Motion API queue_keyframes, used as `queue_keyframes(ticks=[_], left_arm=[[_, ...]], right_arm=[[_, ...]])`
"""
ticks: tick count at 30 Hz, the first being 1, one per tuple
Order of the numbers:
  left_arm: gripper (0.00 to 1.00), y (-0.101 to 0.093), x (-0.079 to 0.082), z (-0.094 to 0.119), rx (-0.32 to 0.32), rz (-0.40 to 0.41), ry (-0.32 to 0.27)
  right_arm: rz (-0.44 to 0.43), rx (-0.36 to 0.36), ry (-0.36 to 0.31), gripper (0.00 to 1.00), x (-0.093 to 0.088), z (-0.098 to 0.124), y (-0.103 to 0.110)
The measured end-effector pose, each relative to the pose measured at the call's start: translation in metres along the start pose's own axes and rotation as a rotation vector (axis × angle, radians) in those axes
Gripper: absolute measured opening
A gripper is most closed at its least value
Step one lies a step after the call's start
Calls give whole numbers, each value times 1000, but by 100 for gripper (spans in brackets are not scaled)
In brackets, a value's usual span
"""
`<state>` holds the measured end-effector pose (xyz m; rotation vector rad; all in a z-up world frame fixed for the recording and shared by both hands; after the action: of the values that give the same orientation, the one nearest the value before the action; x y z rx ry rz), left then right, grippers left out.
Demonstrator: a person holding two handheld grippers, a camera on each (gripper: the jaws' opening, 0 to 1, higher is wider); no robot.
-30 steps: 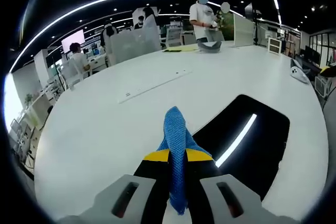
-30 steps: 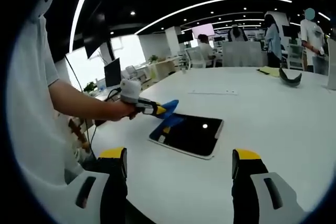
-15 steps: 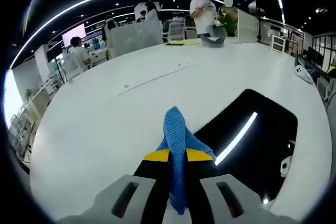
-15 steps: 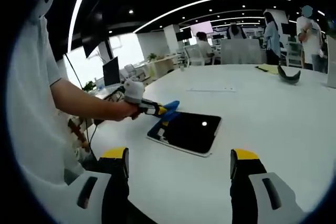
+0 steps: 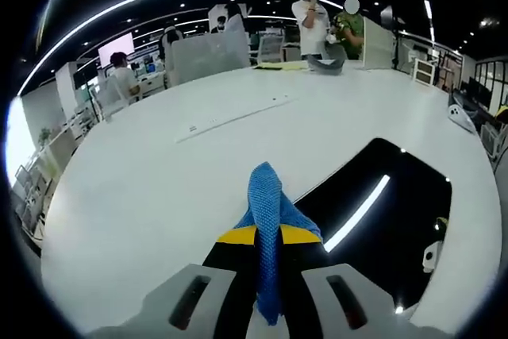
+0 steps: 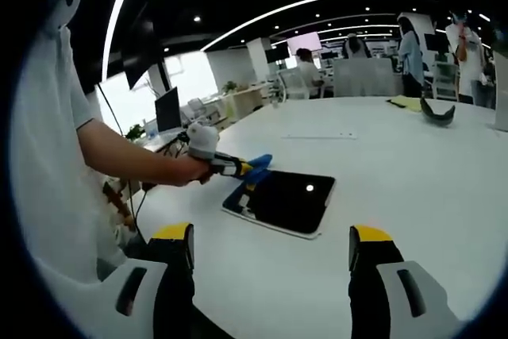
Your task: Wipe the mirror surface with the cleaning cloth until all visible marks leave the cleaned area.
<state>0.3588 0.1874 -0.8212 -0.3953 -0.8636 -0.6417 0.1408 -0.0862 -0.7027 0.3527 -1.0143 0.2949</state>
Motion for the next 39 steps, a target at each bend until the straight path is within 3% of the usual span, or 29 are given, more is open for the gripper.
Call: queue_keyframes(ticks=[20, 39], left_arm=[[6, -3, 1, -2, 10, -3, -4], [6, -8, 4, -4, 16, -61, 13]], right_arm=[[-6, -4, 2, 79, -1, 1, -2], [-16, -9, 3, 79, -4, 2, -5]])
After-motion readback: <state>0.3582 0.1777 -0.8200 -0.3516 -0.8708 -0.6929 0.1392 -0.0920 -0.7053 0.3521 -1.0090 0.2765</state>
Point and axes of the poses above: the point that each gripper's makers call its tool centre point, and the gripper's own axes: z roughly backward along the fingers, y roughly to its left, x roughly out of its top, the point moved 3 cm from there along z, roughly backward along the fingers, and after that the axes turned 11 degrees about -x, right-handed, at the moved point
